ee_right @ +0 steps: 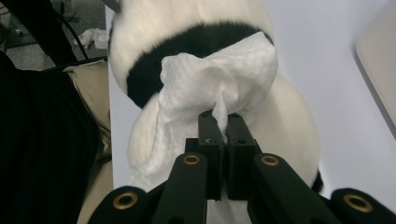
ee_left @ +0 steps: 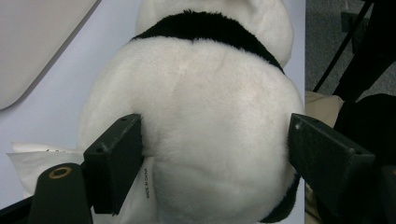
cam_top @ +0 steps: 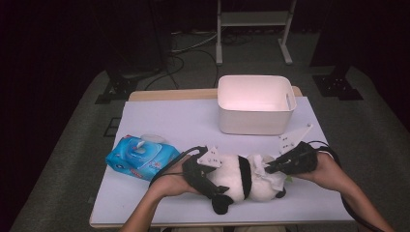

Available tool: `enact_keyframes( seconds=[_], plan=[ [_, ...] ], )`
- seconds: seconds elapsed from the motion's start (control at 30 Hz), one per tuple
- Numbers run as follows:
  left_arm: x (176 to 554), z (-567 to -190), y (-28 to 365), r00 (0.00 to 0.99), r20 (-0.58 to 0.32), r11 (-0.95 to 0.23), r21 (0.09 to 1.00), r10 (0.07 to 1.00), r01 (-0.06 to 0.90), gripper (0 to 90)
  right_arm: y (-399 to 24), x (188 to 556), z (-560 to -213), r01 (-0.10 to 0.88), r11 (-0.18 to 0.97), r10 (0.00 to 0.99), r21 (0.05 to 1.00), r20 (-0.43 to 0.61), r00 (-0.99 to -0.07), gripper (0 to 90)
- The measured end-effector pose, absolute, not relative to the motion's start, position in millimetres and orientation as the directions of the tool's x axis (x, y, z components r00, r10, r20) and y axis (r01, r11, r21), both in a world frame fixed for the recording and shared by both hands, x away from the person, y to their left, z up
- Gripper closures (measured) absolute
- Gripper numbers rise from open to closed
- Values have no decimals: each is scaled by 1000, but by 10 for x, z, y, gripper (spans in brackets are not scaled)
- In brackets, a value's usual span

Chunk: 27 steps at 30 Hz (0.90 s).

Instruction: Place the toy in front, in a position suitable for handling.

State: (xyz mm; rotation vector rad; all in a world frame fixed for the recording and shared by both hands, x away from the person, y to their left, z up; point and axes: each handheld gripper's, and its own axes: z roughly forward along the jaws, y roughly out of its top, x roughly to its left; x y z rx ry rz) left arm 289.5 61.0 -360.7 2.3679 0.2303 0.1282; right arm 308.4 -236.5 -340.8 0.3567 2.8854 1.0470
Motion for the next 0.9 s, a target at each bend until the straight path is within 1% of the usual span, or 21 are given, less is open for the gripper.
enact_keyframes(
  seconds=[0.1, 0.17, 0.43, 0.67, 0.87, 0.9],
  plan=[
    [2892, -3607, 602, 979, 27, -710, 692, 201, 127, 195, -2445, 3082, -3433, 218, 734, 250, 643, 43, -967, 865],
    [2890, -3606, 597, 979, 30, -715, 688, 199, 125, 195, -2440, 3083, -3438, 214, 735, 247, 643, 40, -968, 865],
    [2891, -3611, 601, 980, 26, -711, 691, 199, 126, 195, -2248, 3136, -3436, 189, 743, 215, 642, 38, -976, 865],
    [2885, -3620, 618, 980, 27, -711, 692, 198, 125, 195, -2051, 3166, -3475, 166, 729, 185, 664, 44, -982, 862],
    [2912, -3541, 648, 982, 6, -694, 708, 188, 129, 197, -2071, 3134, -3545, 174, 721, 190, 671, 50, -981, 865],
    [2916, -3523, 649, 982, 5, -691, 711, 187, 128, 215, -2073, 3123, -3549, 172, 723, 189, 669, 47, -981, 865]
  ],
)
